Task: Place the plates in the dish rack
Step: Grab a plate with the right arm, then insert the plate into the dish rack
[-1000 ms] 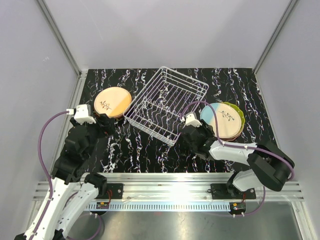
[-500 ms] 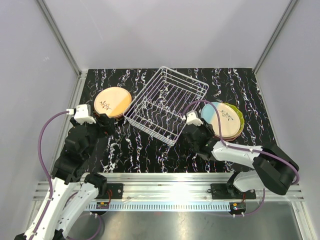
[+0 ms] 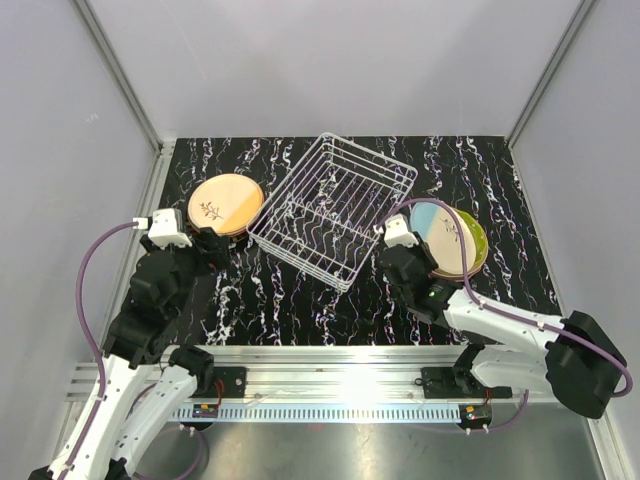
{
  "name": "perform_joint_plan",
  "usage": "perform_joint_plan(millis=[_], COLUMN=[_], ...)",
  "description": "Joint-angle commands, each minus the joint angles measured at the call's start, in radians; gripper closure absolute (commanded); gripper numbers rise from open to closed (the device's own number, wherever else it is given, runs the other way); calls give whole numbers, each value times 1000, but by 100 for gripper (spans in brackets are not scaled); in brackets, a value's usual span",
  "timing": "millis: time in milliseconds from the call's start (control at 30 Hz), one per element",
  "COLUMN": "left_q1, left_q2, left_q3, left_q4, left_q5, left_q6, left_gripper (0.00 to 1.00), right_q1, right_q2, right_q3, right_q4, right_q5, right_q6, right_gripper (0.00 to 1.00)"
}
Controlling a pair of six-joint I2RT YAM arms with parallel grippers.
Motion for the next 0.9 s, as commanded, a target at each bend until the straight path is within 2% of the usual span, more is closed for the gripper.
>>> perform_joint_plan(millis=[0, 133, 533, 867], left_q1=[-4, -3, -4, -4], left_q2=[12, 9, 6, 6], left_q3=[5, 5, 4, 2], left_q4=[44, 42, 42, 42], left_q5=[14, 12, 6, 8], left_q6=[4, 4, 4, 4], left_gripper=[1, 1, 1, 1], right_q1=[-5, -5, -5, -7], right_q2=[-29, -26, -162, -231], right_q3=[52, 121, 196, 207], right_q4=[-12, -91, -142, -104], right_q5=[40, 60, 40, 35], right_q6=[31, 51, 83, 74], right_gripper=[94, 100, 100, 100])
